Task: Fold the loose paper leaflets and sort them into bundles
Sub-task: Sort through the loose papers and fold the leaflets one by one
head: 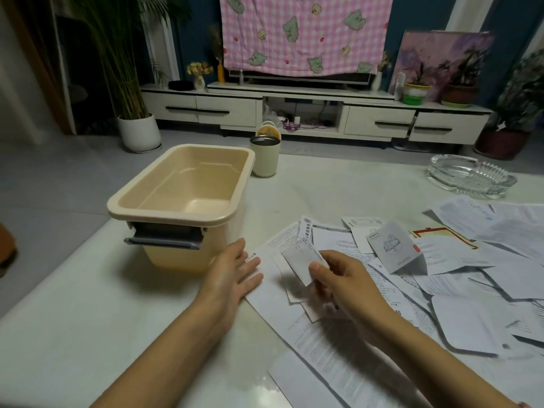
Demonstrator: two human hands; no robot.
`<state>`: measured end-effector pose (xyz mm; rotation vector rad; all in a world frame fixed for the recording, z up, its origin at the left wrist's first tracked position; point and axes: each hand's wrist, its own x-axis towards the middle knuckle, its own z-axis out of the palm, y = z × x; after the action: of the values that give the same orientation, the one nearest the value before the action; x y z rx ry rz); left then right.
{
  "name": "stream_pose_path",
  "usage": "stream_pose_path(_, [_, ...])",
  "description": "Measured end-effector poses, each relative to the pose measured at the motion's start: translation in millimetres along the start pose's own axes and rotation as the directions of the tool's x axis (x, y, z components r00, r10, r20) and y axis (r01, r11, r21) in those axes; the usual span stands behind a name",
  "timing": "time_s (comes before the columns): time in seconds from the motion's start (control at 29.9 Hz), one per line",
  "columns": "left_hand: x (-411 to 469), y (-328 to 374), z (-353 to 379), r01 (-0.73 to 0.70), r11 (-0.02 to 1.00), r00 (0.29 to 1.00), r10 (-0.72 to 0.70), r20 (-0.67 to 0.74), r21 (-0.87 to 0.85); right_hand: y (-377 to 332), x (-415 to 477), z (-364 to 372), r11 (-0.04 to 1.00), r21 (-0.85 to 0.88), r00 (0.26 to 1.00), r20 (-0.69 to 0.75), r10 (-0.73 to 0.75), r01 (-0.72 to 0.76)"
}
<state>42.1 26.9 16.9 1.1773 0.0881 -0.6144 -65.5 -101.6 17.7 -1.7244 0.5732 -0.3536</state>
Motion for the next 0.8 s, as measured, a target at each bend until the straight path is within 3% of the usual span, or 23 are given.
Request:
stream_pose_path(0.27, [40.2, 35.1, -28.0, -0.014, 0.976, 0.999, 0.024, -0.043, 0.217, -12.7, 7.6, 23.9, 0.994, 0.089, 0.998, -0.028, -0.060, 0.062])
stream_pose_path(0.44, [51.5, 50.9, -39.2, -0.062, 0.927, 0.997, 0.073, -0.017, 0.369, -19.9, 20.6, 38.8, 0.994, 0.017, 0.993, -0.028, -0.111, 0.112])
stream_pose_path(0.6, [17.3, 39.5, -27.5, -0.145, 0.885, 0.944, -0.010, 0.329, 0.443, -26.4, 26.4, 60.4, 0.985, -0.067, 0.988, 0.020, -0.156, 0.157])
stream_pose_path(0.7, [15.7, 27.5, -34.0, -0.309, 0.800, 0.947, 0.210, 0.242, 0.514, -24.7, 27.7, 76.2, 0.991, -0.006, 0.991, -0.015, -0.132, 0.132])
stream_pose_path(0.8, [22.1, 24.6, -47.9, -0.348, 0.738, 0.927, 0.362, 0.097, 0.578, -23.9, 26.7, 97.2, 0.993, 0.094, 0.997, 0.006, -0.076, 0.076])
